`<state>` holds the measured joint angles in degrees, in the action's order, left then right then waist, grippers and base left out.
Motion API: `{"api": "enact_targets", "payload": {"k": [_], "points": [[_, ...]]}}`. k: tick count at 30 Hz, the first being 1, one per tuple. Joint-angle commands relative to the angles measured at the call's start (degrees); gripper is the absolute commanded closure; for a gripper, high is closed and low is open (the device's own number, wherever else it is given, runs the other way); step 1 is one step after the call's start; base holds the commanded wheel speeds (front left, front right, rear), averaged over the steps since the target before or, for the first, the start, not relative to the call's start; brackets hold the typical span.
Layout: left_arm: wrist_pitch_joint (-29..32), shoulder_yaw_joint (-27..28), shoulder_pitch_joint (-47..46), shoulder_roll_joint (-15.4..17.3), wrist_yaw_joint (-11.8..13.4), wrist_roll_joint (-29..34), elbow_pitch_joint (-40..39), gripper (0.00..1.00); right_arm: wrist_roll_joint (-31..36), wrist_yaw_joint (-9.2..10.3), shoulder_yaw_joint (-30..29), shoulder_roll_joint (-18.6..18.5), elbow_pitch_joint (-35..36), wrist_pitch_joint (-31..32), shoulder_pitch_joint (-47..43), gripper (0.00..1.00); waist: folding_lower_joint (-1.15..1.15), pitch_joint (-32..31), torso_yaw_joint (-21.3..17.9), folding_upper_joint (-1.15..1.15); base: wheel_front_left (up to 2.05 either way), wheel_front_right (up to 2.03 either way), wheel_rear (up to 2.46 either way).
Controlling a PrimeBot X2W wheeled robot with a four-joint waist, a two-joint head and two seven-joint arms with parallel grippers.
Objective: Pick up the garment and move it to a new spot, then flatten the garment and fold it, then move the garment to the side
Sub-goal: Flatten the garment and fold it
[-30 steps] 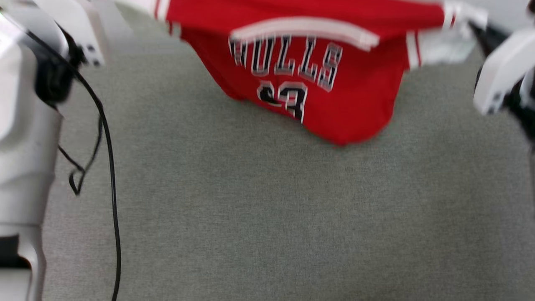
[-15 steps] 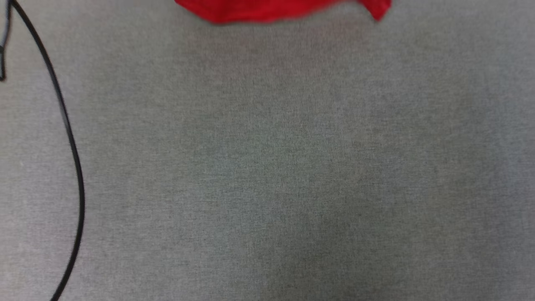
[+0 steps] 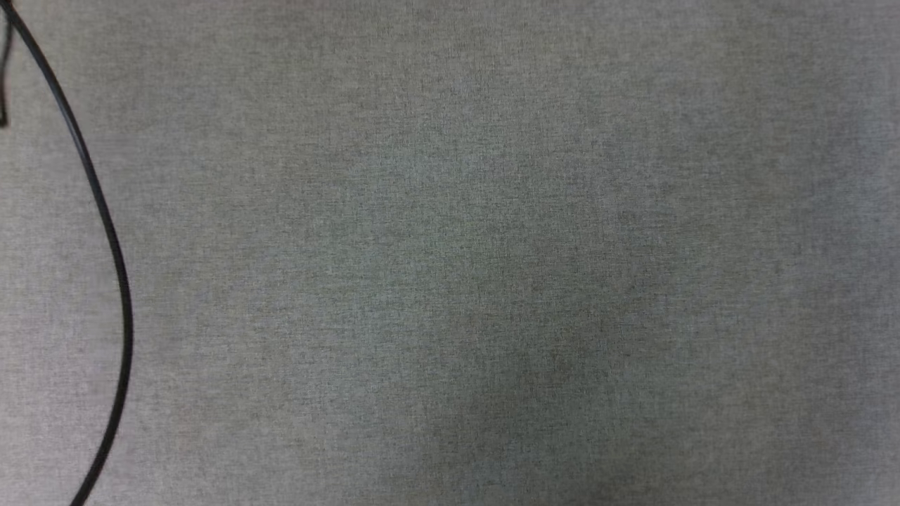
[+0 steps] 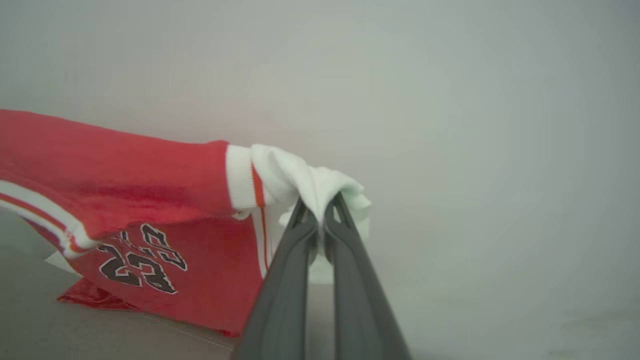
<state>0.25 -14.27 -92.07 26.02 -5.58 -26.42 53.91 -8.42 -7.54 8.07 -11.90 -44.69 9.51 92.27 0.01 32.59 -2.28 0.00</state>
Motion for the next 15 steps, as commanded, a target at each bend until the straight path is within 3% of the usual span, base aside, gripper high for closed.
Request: {"api": "enact_targets", "payload": {"k": [1,9,15], "points": [[-0.2,0.2,0.7,-0.4,-0.4,-0.7,1.3,1.00,-0.3,0.10,0.9,0.1,-0.9,-0.7,-1.0,1.00,-0.01,0.4,0.0,0.00,0.00,0.00,0.00],[-1.8,0.4,9.5,-1.4,-1.7,-5.5,7.3,1.00,-5.7,0.10,5.9,-0.7,-4.2,-5.2,-11.3,1.00,-0.01,-1.3,0.3,0.00,0.00,0.00,0.00],[-5.9,-1.3,22.9,-2.2,-1.9,-10.1,5.8,1.00,-10.4,0.10,6.9,-2.0,-3.4,-8.8,-25.4,1.00,-0.01,-5.9,1.2,0.00,0.00,0.00,0.00]]}}
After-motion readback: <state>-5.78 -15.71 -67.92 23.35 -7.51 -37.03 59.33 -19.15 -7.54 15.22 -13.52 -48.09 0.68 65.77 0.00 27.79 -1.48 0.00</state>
